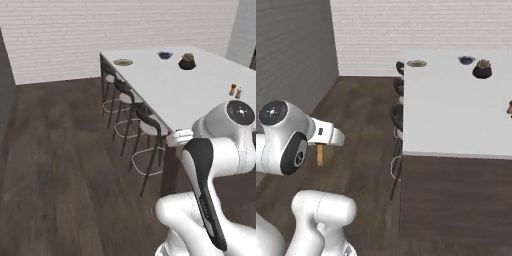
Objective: Start the toaster. Once the lever pops up, take the bread to the plate on the dining counter.
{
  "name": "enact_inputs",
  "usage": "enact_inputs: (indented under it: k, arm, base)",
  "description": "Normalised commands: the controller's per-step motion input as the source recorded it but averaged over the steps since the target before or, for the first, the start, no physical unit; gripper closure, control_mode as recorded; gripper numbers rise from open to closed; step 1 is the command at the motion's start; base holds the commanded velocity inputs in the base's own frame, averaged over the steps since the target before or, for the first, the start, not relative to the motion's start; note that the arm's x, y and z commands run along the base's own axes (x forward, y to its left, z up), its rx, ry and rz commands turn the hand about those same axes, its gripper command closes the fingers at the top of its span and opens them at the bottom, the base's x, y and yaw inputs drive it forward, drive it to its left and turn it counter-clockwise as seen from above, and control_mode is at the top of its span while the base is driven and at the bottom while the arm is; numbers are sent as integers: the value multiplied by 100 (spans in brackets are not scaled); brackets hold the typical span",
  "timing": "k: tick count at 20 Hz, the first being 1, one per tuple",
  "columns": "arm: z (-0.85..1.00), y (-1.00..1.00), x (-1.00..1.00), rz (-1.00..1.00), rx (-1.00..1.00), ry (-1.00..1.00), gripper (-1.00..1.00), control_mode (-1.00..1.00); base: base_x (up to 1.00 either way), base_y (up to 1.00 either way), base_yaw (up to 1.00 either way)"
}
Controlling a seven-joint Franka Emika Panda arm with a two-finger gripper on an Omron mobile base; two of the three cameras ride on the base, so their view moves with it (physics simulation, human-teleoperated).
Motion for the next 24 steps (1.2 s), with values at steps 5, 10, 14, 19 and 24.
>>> enact_inputs:
  k: [5, 10, 14, 19, 24]
  arm:
    - [0, 0, 0, 0, 0, 0, 100, 100]
    - [0, 0, 0, 0, 0, 0, 100, 100]
    - [0, 0, 0, 0, 0, 0, 100, 100]
    - [0, 0, 0, 0, 0, 0, 100, 100]
    - [0, 0, 0, 0, 0, 0, 100, 100]
  base:
    - [40, 100, 18]
    - [97, 100, 9]
    - [100, 83, 0]
    - [100, 42, 0]
    - [100, 23, 0]
